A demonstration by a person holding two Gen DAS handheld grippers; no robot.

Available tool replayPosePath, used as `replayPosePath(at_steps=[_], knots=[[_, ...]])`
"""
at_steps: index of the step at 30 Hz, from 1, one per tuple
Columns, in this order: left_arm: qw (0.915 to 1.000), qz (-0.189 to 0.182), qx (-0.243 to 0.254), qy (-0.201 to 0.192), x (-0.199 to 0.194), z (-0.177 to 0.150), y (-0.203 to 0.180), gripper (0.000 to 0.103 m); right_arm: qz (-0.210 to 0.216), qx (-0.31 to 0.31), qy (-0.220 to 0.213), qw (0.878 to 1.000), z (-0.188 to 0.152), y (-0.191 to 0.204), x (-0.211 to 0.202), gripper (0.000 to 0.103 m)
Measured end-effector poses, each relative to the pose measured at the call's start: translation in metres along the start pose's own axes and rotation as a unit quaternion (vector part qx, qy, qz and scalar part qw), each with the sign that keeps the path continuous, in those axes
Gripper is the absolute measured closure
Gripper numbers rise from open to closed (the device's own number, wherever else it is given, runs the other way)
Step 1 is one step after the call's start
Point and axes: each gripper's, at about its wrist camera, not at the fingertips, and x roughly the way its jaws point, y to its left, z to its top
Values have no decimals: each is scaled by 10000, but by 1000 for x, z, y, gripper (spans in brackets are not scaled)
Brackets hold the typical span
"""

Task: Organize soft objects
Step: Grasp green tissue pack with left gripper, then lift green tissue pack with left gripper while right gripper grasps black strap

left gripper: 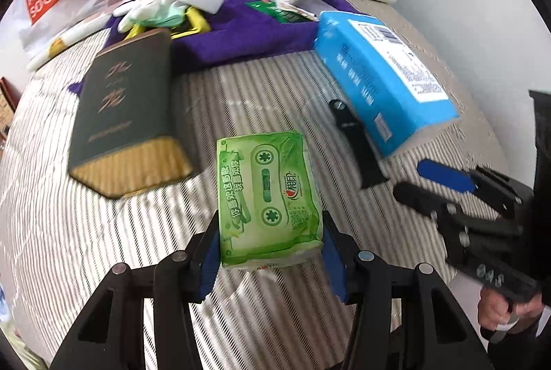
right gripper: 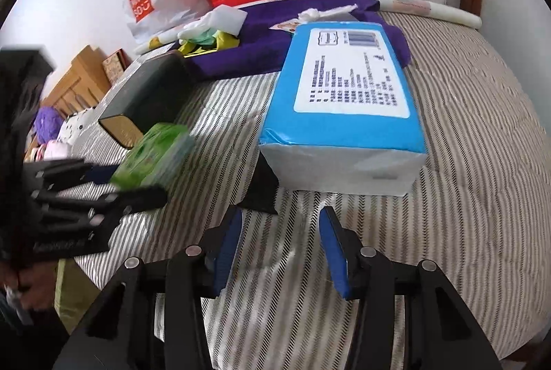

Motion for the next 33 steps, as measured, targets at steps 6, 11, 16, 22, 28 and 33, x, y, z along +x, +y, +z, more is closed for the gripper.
replayPosePath(at_steps=[6,11,16,22,28,33], knots=[[9997,113,-191,-81,-8,-21,20,53,-144,99,-6,9998,3,12,12,59],[9989,100,-441,-113,-10,-31,39,53,-362,103,-57,9993,3,23,21,67],[9982,16,-587,-143,-11,-38,51,53,-587,139,-45,9982,7,33,28,62],[9973,-41,-725,-121,-10,-46,61,53,-1199,-131,-214,9925,1,52,32,73],[9965,-50,-820,-129,-12,-51,66,52,-1024,-249,-78,9944,-5,50,26,74],[9950,-4,-974,-200,-17,-55,75,52,-743,-443,299,9958,-26,45,9,74]])
